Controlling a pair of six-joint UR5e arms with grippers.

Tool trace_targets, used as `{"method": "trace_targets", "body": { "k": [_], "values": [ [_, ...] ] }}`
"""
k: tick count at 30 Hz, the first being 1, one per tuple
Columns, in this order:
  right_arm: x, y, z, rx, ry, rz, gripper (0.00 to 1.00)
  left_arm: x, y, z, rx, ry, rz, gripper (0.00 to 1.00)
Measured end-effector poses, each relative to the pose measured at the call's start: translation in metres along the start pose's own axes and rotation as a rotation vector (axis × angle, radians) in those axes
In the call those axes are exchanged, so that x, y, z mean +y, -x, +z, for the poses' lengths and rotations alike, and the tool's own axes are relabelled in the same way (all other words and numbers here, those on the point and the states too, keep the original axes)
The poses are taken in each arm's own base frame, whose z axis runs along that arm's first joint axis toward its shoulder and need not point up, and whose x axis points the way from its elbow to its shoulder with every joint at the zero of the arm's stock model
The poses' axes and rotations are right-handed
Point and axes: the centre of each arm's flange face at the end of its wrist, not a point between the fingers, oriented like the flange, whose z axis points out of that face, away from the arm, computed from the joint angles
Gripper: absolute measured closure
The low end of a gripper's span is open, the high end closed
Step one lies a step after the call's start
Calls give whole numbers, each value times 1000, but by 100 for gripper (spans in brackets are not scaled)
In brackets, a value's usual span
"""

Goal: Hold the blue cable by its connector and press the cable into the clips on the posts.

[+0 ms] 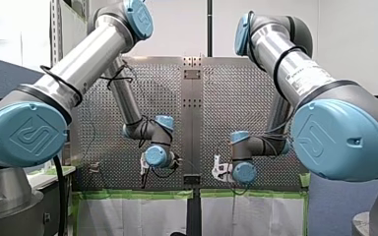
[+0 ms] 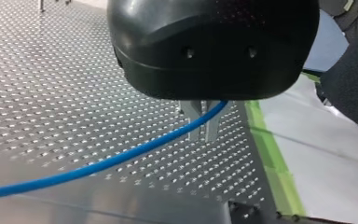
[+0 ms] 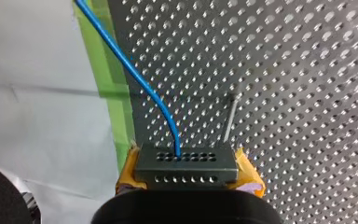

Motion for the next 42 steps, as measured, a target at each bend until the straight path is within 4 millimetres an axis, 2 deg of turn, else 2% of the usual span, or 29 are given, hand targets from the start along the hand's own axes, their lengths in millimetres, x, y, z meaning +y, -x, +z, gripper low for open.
{"method": "trace_targets", "body": {
  "k": [4,15,20,28,42],
  "values": [
    [10,3,0,-2,18,8,100,-6,-13,-2,7,-10,4,100],
    [52,5,3,20,60,49,100,-29,-15,0,-14,-38,5,100],
    [73,2,9,30,83,67,100,-45,-25,3,-4,-55,17,100],
    [84,-3,15,64,95,78,100,-76,-46,3,2,-79,20,100],
    [114,-4,27,91,115,32,100,-113,-82,11,16,-72,63,100]
  ]
}}
